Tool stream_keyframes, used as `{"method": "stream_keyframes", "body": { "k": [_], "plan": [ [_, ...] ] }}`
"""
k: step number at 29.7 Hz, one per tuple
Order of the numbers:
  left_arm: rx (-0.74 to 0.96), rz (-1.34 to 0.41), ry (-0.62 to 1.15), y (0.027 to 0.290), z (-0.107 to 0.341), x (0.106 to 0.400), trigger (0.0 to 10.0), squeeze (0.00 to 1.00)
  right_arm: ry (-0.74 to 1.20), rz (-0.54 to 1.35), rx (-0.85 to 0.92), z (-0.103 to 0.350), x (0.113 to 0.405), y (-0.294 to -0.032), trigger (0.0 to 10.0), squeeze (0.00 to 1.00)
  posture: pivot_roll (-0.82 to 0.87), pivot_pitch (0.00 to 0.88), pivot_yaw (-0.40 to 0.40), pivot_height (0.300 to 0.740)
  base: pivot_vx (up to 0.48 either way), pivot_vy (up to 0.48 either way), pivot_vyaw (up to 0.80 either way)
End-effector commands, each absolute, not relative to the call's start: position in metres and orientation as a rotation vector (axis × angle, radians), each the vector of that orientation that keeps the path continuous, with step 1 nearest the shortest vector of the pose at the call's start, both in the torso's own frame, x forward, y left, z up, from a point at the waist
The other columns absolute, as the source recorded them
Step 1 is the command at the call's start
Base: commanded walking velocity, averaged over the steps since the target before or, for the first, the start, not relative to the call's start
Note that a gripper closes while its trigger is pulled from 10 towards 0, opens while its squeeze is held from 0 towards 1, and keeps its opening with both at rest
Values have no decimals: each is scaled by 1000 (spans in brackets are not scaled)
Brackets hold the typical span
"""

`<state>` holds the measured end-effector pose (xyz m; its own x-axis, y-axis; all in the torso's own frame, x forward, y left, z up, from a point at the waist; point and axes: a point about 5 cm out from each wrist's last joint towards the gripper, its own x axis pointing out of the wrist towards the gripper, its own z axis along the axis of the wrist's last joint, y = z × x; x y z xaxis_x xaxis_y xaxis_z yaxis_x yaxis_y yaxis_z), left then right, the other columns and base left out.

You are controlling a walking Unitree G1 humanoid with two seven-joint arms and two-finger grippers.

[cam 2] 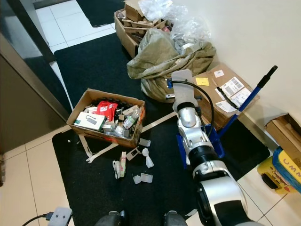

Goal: Sweep floor

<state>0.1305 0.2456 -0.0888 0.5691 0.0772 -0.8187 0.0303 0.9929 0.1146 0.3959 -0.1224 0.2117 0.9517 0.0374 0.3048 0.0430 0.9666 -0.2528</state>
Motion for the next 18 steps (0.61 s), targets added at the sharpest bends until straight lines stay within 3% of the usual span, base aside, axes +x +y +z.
{"method": "stream_keyframes", "body": {
  "k": [1, 9, 18],
  "plan": [
    [103, 52, 1019, 248, -94, 116, 10000, 0, -421, 36, -272, 230, 394, -115, 10000, 0, 31, 183, -8, 740, 0, 0, 0],
    [96, 49, 1024, 241, -95, 121, 10000, 0, -479, 200, -76, 244, 389, -98, 10000, 0, 7, 136, 0, 740, 0, 0, 0],
    [99, 48, 1029, 240, -94, 125, 10000, 0, -428, 256, -66, 242, 388, -99, 10000, 0, -18, 116, 11, 740, 0, 0, 0]
  ]
}}
